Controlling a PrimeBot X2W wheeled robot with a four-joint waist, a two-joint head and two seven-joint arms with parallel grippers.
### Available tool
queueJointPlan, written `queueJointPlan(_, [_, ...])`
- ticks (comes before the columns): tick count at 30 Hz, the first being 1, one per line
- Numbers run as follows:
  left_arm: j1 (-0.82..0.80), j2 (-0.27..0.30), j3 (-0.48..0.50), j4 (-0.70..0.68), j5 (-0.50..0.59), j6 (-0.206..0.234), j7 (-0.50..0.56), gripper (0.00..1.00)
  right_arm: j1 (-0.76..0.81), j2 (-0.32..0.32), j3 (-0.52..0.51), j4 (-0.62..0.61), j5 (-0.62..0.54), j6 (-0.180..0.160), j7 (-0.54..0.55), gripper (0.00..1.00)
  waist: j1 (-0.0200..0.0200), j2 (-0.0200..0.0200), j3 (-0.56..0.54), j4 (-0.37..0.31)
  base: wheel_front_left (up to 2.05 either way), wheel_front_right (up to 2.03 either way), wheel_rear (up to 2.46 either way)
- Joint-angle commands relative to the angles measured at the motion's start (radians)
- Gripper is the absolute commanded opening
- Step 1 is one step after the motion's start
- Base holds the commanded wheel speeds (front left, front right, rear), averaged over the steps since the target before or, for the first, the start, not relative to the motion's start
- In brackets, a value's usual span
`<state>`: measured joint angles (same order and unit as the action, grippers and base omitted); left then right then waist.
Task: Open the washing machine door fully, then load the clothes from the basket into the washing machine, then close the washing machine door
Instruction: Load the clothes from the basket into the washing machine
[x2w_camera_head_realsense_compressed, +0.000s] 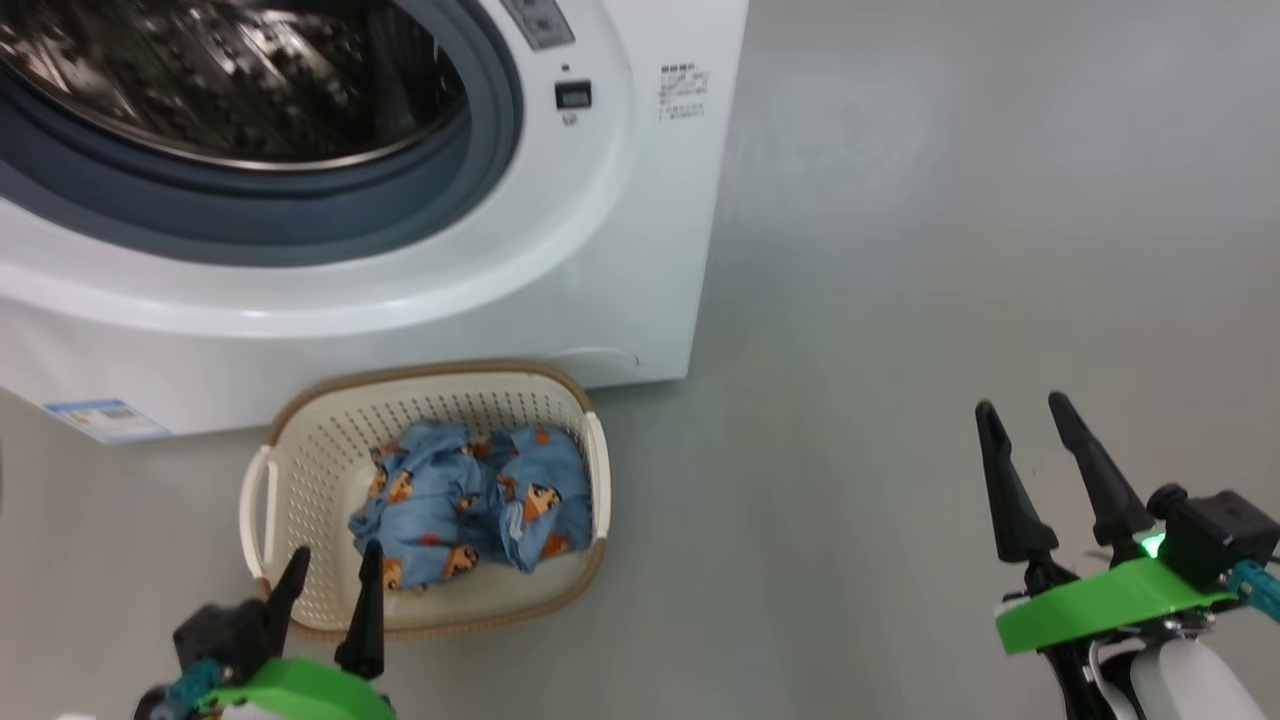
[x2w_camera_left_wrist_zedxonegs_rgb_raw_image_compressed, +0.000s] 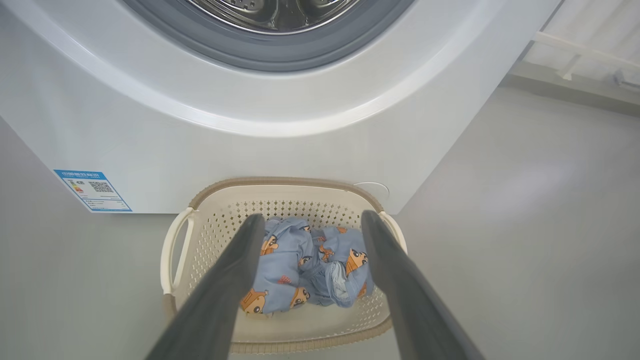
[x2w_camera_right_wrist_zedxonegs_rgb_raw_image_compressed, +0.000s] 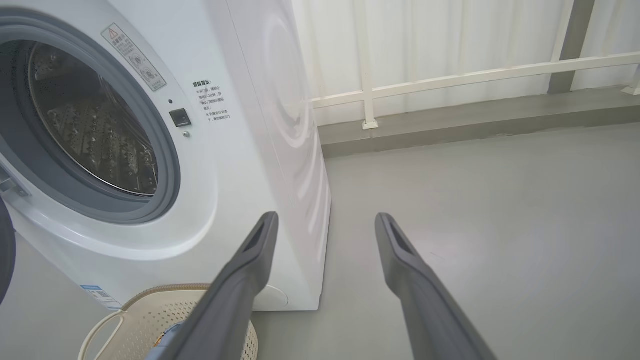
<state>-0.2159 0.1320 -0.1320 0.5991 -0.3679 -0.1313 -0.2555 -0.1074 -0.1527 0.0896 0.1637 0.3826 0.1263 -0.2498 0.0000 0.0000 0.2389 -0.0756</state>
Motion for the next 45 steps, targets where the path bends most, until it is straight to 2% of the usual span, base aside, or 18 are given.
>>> queueJointPlan(1, [-0.051, 0.018, 0.021, 0.009, 0.005, 0.001, -0.006, 1.00, -0.033, -0.003, 0.018, -0.030, 0.001, 0.004, -0.012, 1.00, 0.0000, 0.0000, 0.063, -0.013, 0.00, 0.00, 0.00])
queueJointPlan(23, [-0.559, 0.122, -0.158, 0.503, -0.086, 0.001, -0.005, 1.00, -0.239, 0.044, 0.051, -0.106, -0.006, 0.004, -0.012, 1.00, 0.0000, 0.0000, 0.464, -0.064, 0.00, 0.00, 0.00])
queueJointPlan(33, [-0.719, 0.175, -0.248, 0.604, -0.158, 0.001, 0.064, 1.00, -0.286, 0.057, 0.054, -0.136, -0.002, 0.004, -0.012, 1.00, 0.0000, 0.0000, 0.577, -0.090, 0.00, 0.00, 0.00])
queueJointPlan(45, [-0.804, 0.227, -0.323, 0.655, -0.177, 0.001, 0.132, 1.00, -0.307, 0.058, 0.071, -0.156, -0.002, 0.004, -0.012, 1.00, 0.0000, 0.0000, 0.625, -0.118, 0.00, 0.00, 0.00])
